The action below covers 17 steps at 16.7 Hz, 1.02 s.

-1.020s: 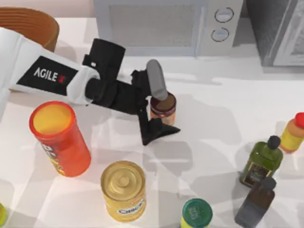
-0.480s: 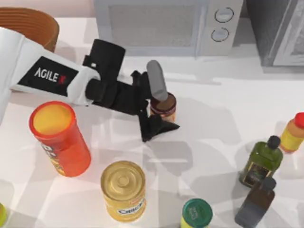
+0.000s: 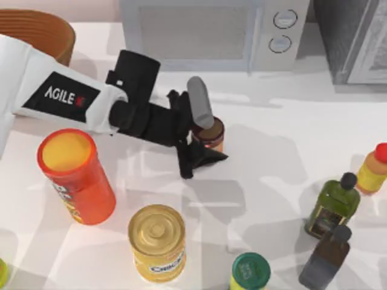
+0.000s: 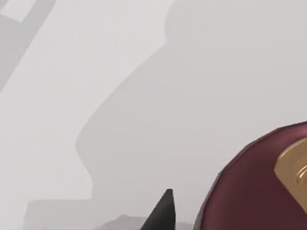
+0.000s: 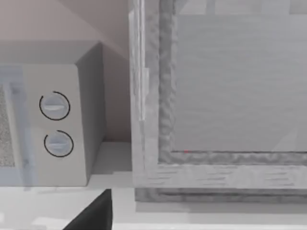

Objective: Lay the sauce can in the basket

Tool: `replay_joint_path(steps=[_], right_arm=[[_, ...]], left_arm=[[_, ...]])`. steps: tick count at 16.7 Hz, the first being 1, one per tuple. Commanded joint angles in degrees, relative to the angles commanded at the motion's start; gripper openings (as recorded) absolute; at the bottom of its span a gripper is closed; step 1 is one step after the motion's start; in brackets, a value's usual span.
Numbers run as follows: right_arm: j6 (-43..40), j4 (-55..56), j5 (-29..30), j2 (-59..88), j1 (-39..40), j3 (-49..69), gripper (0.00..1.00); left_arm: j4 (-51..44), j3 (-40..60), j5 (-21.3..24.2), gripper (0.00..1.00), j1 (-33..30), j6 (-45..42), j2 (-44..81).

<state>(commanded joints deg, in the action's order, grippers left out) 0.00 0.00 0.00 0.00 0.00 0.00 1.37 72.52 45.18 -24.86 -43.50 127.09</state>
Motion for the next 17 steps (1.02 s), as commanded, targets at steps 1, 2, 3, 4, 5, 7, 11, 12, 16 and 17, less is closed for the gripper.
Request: replay_joint_path(steps=[1,2,3,4,5,7,11,12,16,17], right_arm=[[0.0,0.0,0.0,0.0,0.0,0.0,1.0],[0.0,0.0,0.0,0.0,0.0,0.0,1.0],[0.0,0.0,0.0,0.0,0.0,0.0,1.0],[0.0,0.0,0.0,0.0,0.0,0.0,1.0],[0.0,0.0,0.0,0.0,0.0,0.0,1.0],[0.0,0.0,0.0,0.0,0.0,0.0,1.0],[0.0,0.0,0.0,0.0,0.0,0.0,1.0],[0.0,0.0,0.0,0.0,0.0,0.0,1.0],[0.0,0.0,0.0,0.0,0.0,0.0,1.0],[0.0,0.0,0.0,0.0,0.0,0.0,1.0]], left_arm=[[0.0,0.0,0.0,0.0,0.0,0.0,0.0],[0.0,0.0,0.0,0.0,0.0,0.0,0.0],[0.0,0.0,0.0,0.0,0.0,0.0,0.0],[0.0,0.0,0.0,0.0,0.0,0.0,0.0],[0.0,0.0,0.0,0.0,0.0,0.0,0.0],[0.0,0.0,0.0,0.0,0.0,0.0,0.0],[-0.79,0.04,-0.63,0.0,0.19,0.47,-0.52],[-2.0,0.09,-1.71,0.0,0.44,1.34,-1.24],[-9.0,1.98,-10.22,0.0,4.86,8.05,-7.96],[-10.76,3.07,-13.06,0.0,6.83,10.43,-10.57]])
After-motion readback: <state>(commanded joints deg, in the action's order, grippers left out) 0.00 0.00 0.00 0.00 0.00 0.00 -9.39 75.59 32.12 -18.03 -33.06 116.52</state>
